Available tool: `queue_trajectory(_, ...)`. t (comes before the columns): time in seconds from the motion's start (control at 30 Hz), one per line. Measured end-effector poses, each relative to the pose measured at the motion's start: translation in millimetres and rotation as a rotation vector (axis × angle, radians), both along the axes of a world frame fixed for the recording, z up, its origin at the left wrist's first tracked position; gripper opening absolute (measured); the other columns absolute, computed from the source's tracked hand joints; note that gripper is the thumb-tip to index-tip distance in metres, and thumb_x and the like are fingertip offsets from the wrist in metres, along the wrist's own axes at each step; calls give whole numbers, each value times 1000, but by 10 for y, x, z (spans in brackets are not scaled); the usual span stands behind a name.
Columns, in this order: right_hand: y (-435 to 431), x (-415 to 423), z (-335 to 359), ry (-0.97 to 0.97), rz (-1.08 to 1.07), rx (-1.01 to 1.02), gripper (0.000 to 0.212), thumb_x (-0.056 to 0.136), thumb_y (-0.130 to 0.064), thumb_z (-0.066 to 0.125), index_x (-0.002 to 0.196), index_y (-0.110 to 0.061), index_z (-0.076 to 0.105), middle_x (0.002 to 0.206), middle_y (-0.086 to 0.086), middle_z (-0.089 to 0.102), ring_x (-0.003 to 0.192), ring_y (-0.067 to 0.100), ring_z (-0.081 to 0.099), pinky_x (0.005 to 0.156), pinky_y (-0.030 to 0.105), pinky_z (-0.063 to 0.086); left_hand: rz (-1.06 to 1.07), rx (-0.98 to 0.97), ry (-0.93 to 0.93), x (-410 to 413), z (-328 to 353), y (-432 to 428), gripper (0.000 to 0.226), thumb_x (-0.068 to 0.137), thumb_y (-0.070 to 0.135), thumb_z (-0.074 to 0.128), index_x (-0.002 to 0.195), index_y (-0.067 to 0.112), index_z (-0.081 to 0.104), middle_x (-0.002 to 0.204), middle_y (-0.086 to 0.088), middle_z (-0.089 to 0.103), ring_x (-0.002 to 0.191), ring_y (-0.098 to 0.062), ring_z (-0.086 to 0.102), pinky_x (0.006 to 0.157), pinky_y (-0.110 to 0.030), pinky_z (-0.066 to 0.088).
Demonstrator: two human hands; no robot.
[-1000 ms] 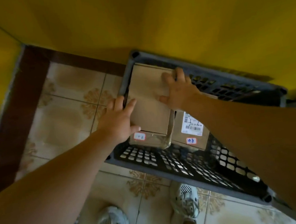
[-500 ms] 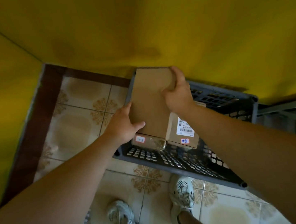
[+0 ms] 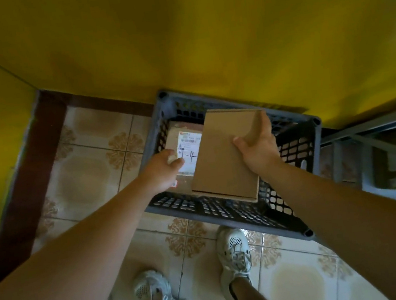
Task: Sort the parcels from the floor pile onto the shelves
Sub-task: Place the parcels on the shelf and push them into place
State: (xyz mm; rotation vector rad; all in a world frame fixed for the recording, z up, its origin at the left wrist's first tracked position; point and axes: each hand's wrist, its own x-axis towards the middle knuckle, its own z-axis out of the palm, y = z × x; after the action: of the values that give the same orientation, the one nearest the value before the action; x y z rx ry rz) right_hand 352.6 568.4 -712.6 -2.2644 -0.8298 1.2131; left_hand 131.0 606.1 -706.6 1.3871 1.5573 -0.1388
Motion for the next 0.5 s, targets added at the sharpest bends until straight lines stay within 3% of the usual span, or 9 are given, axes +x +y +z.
queue_trajectory(0.03, -67, 68, -85, -12, 7, -9, 86, 96, -37, 61, 154, -45, -2, 150, 8, 32, 120, 33, 51, 84, 39, 50, 2, 0, 27, -19, -126, -5, 48, 101, 29, 47, 146, 13, 39, 146, -5, 45, 89, -7, 57, 57, -11, 39)
queue_trajectory(0.1, -165, 167, -266, -39, 30, -17, 85, 96, -36, 60, 154, -44, -1, 149, 8, 31, 120, 31, 49, 80, 36, 45, 6, 17, 55, -47, -402, 12, 48, 96, 25, 57, 141, 15, 44, 136, -3, 55, 82, -7, 58, 53, -13, 39)
queue_trajectory(0.17, -220, 246, -439, -68, 36, -20, 84, 97, -33, 61, 155, -42, 0, 148, 9, 32, 120, 32, 48, 80, 35, 43, 18, -5, 48, -39, -666, 26, 48, 91, 23, 63, 136, 17, 47, 126, -4, 62, 80, -11, 65, 55, -22, 51)
queue_trajectory(0.23, -253, 297, -592, -79, 34, -32, 85, 97, -31, 61, 155, -43, 1, 148, 10, 32, 119, 32, 49, 79, 36, 44, 68, -53, 38, -17, -875, 20, 57, 87, 24, 68, 138, 21, 43, 125, -3, 60, 88, -17, 68, 70, -36, 61)
queue_trajectory(0.3, -262, 313, -713, -79, 43, -38, 85, 96, -30, 62, 154, -43, 1, 148, 10, 32, 119, 32, 50, 80, 38, 47, 101, -106, 50, -27, -1052, 2, 71, 82, 29, 72, 143, 23, 35, 126, -3, 57, 102, -25, 65, 86, -45, 57)
queue_trajectory(0.33, -255, 306, -763, -74, 47, -39, 85, 96, -30, 62, 155, -42, 1, 149, 10, 32, 121, 32, 50, 82, 39, 47, 118, -115, 65, -55, -1192, -6, 80, 77, 36, 75, 144, 24, 32, 126, -3, 56, 107, -28, 62, 89, -47, 55)
queue_trajectory(0.4, -226, 289, -849, -58, 43, -38, 85, 96, -30, 62, 155, -41, 2, 149, 8, 33, 122, 31, 50, 83, 38, 47, 195, -123, 91, -19, -1260, -16, 93, 67, 44, 79, 145, 26, 30, 128, -1, 53, 108, -28, 60, 78, -39, 59)
queue_trajectory(0.43, -206, 284, -890, -58, 40, -38, 84, 96, -30, 61, 155, -40, 2, 149, 8, 33, 122, 31, 50, 83, 37, 47, 241, -128, 85, 15, -1266, -28, 87, 69, 40, 80, 142, 25, 34, 127, 1, 53, 107, -26, 59, 70, -33, 58)
queue_trajectory(0.5, -168, 290, -943, -63, 33, -40, 82, 97, -30, 60, 156, -39, 3, 148, 8, 35, 121, 31, 51, 82, 37, 46, 273, -156, 53, 84, -1210, -40, 54, 81, 26, 74, 128, 23, 49, 118, 5, 57, 105, -18, 58, 75, -29, 52)
